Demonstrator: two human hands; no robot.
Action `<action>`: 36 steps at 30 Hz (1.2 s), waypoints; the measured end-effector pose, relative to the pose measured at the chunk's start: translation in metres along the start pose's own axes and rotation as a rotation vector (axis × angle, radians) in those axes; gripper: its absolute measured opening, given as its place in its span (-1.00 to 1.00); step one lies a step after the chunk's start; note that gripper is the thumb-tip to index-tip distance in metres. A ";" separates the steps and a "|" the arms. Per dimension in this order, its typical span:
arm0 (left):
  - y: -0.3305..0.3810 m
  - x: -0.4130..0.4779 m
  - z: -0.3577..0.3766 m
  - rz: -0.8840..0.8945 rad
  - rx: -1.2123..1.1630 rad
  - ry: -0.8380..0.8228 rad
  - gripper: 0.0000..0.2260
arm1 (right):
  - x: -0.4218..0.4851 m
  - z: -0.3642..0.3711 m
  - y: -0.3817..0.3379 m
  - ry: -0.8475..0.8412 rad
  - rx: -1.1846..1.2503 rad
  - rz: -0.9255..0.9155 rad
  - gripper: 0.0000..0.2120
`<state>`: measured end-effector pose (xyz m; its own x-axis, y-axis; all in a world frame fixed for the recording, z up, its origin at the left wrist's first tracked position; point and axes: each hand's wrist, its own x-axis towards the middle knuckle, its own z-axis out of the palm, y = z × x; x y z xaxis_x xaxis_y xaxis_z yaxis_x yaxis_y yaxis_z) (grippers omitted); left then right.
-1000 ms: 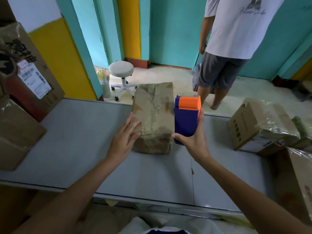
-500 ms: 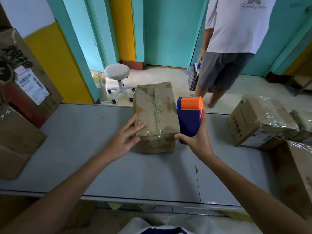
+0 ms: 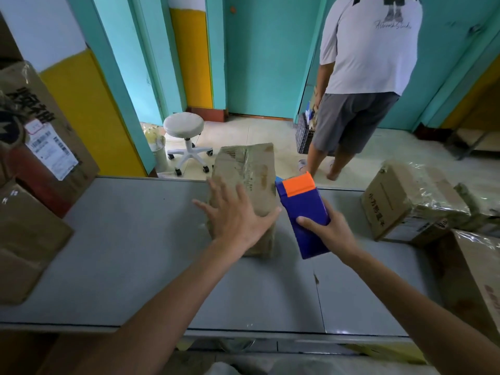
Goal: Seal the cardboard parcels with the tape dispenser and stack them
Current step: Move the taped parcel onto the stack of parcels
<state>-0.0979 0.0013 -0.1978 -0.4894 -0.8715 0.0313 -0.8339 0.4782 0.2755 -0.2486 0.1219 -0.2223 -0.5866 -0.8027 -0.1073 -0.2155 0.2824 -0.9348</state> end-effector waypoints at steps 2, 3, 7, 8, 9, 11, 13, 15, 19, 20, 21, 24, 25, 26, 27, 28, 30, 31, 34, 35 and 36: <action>0.015 0.001 0.005 0.029 0.030 -0.037 -0.13 | 0.001 -0.015 -0.004 -0.014 -0.091 -0.022 -0.42; 0.017 0.001 0.010 0.044 0.038 -0.058 -0.17 | 0.002 -0.023 -0.005 -0.016 -0.122 -0.030 -0.37; -0.007 0.007 0.006 0.263 0.016 -0.100 -0.39 | 0.004 -0.047 -0.016 0.010 -0.201 -0.083 -0.31; -0.021 0.010 0.002 0.377 -0.003 -0.077 -0.46 | 0.004 -0.051 -0.019 0.011 -0.211 -0.090 -0.31; -0.035 0.013 -0.004 0.484 -0.004 -0.026 -0.49 | 0.002 -0.052 -0.022 0.007 -0.215 -0.100 -0.30; -0.062 0.020 -0.018 0.542 0.087 0.076 -0.42 | -0.001 -0.053 -0.030 -0.018 -0.207 -0.111 -0.26; -0.075 0.022 -0.025 0.423 0.140 0.144 -0.47 | -0.004 -0.052 -0.039 -0.068 -0.185 -0.117 -0.31; -0.070 0.014 -0.025 0.264 0.074 0.148 -0.65 | -0.009 -0.049 -0.048 -0.135 -0.190 -0.114 -0.38; -0.043 -0.005 -0.009 0.043 -0.278 -0.056 -0.40 | -0.019 -0.040 -0.064 -0.205 -0.197 -0.131 -0.51; -0.038 -0.007 -0.005 0.038 -0.364 -0.106 -0.28 | -0.021 -0.038 -0.066 -0.221 -0.205 -0.136 -0.53; -0.035 -0.007 -0.002 0.047 -0.429 -0.148 -0.21 | -0.023 -0.036 -0.069 -0.242 -0.219 -0.143 -0.53; -0.040 0.001 -0.008 0.132 -0.542 -0.222 -0.18 | -0.028 -0.036 -0.074 -0.305 -0.235 -0.161 -0.51; -0.043 0.004 -0.013 0.172 -0.538 -0.251 -0.19 | -0.029 -0.037 -0.074 -0.316 -0.231 -0.157 -0.52; -0.046 0.008 -0.018 0.211 -0.512 -0.279 -0.22 | -0.029 -0.039 -0.075 -0.327 -0.233 -0.154 -0.52; -0.048 0.012 -0.023 0.250 -0.468 -0.295 -0.27 | -0.029 -0.041 -0.076 -0.335 -0.249 -0.154 -0.52; -0.050 0.015 -0.027 0.298 -0.417 -0.277 -0.36 | -0.029 -0.042 -0.079 -0.344 -0.272 -0.161 -0.51; -0.049 0.019 -0.032 0.389 -0.401 -0.133 -0.66 | -0.029 -0.043 -0.085 -0.372 -0.365 -0.181 -0.47; -0.046 0.018 -0.035 0.402 -0.458 -0.044 -0.72 | -0.029 -0.043 -0.090 -0.392 -0.428 -0.196 -0.47; -0.026 0.009 -0.053 0.312 -0.805 -0.086 -0.72 | -0.028 -0.041 -0.106 -0.426 -0.562 -0.233 -0.42; -0.020 0.006 -0.059 0.289 -0.919 -0.204 -0.73 | -0.028 -0.041 -0.110 -0.432 -0.565 -0.245 -0.40; -0.015 0.002 -0.064 0.270 -1.005 -0.325 -0.74 | -0.029 -0.041 -0.113 -0.439 -0.548 -0.260 -0.38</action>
<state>-0.0696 -0.0147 -0.1405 -0.7926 -0.6097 -0.0058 -0.1712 0.2134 0.9618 -0.2387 0.1347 -0.0997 -0.1229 -0.9827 -0.1387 -0.7299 0.1842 -0.6582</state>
